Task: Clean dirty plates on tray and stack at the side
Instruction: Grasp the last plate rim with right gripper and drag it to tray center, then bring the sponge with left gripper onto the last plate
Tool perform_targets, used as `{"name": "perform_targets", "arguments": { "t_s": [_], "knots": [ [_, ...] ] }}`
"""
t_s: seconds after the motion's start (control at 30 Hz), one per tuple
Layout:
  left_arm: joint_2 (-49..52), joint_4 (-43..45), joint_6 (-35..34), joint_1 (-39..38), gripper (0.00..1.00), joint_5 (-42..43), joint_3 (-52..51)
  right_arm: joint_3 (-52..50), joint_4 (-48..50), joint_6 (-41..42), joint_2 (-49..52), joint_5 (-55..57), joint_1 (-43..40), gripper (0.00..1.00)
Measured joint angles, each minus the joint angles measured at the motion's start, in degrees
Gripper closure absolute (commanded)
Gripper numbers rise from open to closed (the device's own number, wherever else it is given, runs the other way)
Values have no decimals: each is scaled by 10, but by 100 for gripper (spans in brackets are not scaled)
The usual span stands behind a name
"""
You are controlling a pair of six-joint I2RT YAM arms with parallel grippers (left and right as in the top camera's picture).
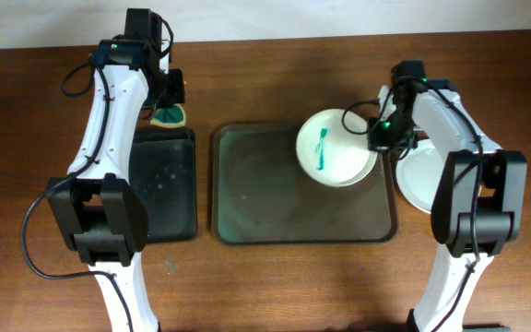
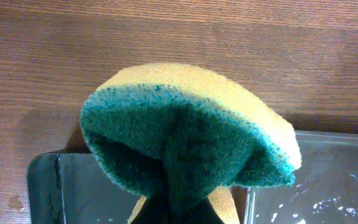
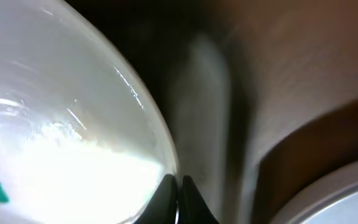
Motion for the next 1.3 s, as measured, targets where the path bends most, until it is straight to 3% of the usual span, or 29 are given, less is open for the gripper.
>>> {"name": "perform_targets", "arguments": {
  "t_s": [0.1, 0.37, 0.73, 0.97, 1.3],
  "knots": [
    [0, 0, 0, -1, 100, 0, 0, 0, -45, 31, 0, -23, 47, 96],
    [0, -3, 0, -32, 100, 2, 0, 0, -35, 102, 0, -33, 136, 96],
    [83, 16, 26, -131, 100, 135, -1, -22, 10, 130, 0, -46, 138, 96],
    [132, 35, 33, -212, 100, 150, -5, -23, 11, 132, 0, -48, 137, 96],
    [136, -17, 170, -236, 100, 141, -11, -24, 13, 133, 0, -52, 136, 96]
  ]
}}
